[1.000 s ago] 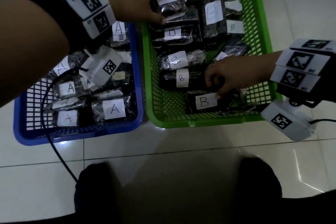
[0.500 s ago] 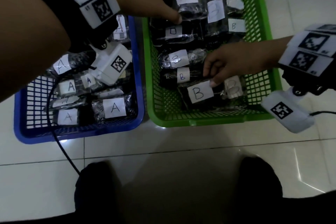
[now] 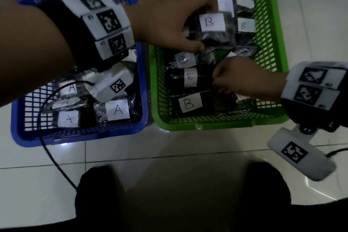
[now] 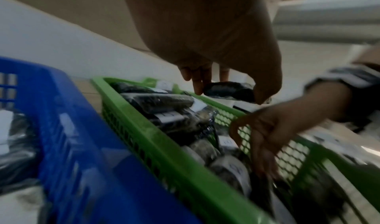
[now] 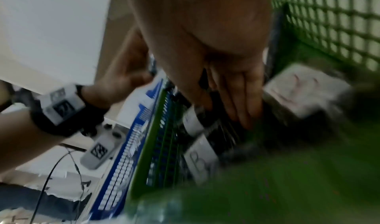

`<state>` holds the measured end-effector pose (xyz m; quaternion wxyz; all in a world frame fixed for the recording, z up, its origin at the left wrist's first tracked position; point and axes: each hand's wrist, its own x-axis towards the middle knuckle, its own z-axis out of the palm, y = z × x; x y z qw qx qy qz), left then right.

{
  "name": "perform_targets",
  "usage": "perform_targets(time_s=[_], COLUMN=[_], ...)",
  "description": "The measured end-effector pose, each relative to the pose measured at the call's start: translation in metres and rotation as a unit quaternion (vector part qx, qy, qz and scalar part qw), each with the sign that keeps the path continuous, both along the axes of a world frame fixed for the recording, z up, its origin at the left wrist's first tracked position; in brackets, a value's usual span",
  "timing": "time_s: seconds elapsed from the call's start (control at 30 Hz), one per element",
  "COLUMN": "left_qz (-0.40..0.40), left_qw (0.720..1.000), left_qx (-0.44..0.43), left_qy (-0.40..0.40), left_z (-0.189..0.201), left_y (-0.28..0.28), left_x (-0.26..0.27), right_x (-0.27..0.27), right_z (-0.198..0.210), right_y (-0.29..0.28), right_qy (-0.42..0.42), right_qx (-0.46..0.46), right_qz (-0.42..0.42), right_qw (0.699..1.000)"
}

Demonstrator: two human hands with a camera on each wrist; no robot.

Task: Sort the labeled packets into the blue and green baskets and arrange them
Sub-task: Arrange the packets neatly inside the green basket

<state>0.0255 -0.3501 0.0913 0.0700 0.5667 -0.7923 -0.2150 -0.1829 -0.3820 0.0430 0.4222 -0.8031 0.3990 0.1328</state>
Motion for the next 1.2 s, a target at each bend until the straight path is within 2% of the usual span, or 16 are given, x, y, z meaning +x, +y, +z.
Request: perform_targets(time_s=[0.07, 0.13, 0.17, 0.27, 0.33, 0.4, 0.5, 0.63, 0.7, 0.8, 0.9, 0.97, 1.03, 1.1, 1.17, 1.2], left_qz=[-0.057, -0.049, -0.039, -0.043, -0.062, -0.057, -0.02, 0.004, -0.009, -0.05, -0.075, -0.083, -0.112, -0.14, -0.084, -0.041], left_qw=[0.997, 0.998, 0.998, 0.995, 0.983, 0.971, 0.971, 0.976, 0.967, 0.924, 0.91, 0.923, 0.945, 0.955, 0.959, 0.961], left_qx=[-0.015, -0.008, -0.001, 0.045, 0.095, 0.133, 0.159, 0.168, 0.154, 0.108, 0.069, 0.028, -0.017, 0.045, 0.16, 0.187], left_qy=[-0.039, -0.046, -0.046, -0.077, -0.144, -0.192, -0.18, -0.141, -0.203, -0.363, -0.403, -0.375, -0.307, -0.259, -0.219, -0.202], left_z=[-0.004, -0.013, -0.017, -0.024, -0.028, -0.034, -0.038, -0.031, -0.025, -0.017, -0.012, -0.008, -0.003, -0.01, -0.023, -0.03], left_y=[0.01, 0.019, 0.022, 0.028, 0.03, 0.035, 0.037, 0.033, 0.031, 0.032, 0.036, 0.043, 0.054, 0.073, 0.091, 0.096], left_x=[-0.009, -0.011, -0.011, -0.009, -0.011, -0.015, -0.024, -0.024, -0.021, -0.026, -0.039, -0.048, -0.06, -0.079, -0.097, -0.102], right_x=[0.002, 0.006, 0.007, 0.003, -0.004, -0.01, -0.012, -0.01, -0.012, -0.013, -0.012, -0.012, -0.013, -0.013, -0.014, -0.013], right_z=[0.011, 0.025, 0.031, 0.034, 0.023, 0.013, 0.016, 0.043, 0.051, 0.052, 0.05, 0.05, 0.05, 0.049, 0.047, 0.046], right_y=[-0.01, -0.021, -0.026, -0.028, -0.02, -0.014, -0.025, -0.059, -0.072, -0.081, -0.079, -0.08, -0.08, -0.081, -0.08, -0.079], right_qy=[0.087, 0.201, 0.234, 0.256, 0.253, 0.231, 0.201, 0.145, 0.134, 0.102, 0.073, 0.07, 0.071, 0.075, 0.081, 0.083], right_qx=[-0.002, -0.048, -0.043, 0.076, 0.1, 0.099, 0.057, 0.011, -0.01, -0.036, -0.029, -0.028, -0.029, -0.032, -0.029, -0.032], right_qz=[0.099, 0.241, 0.292, 0.35, 0.368, 0.365, 0.351, 0.22, 0.158, 0.07, 0.025, 0.018, 0.014, 0.022, 0.03, 0.04], right_qw=[0.991, 0.948, 0.926, 0.898, 0.889, 0.896, 0.913, 0.965, 0.978, 0.992, 0.997, 0.997, 0.997, 0.996, 0.996, 0.995])
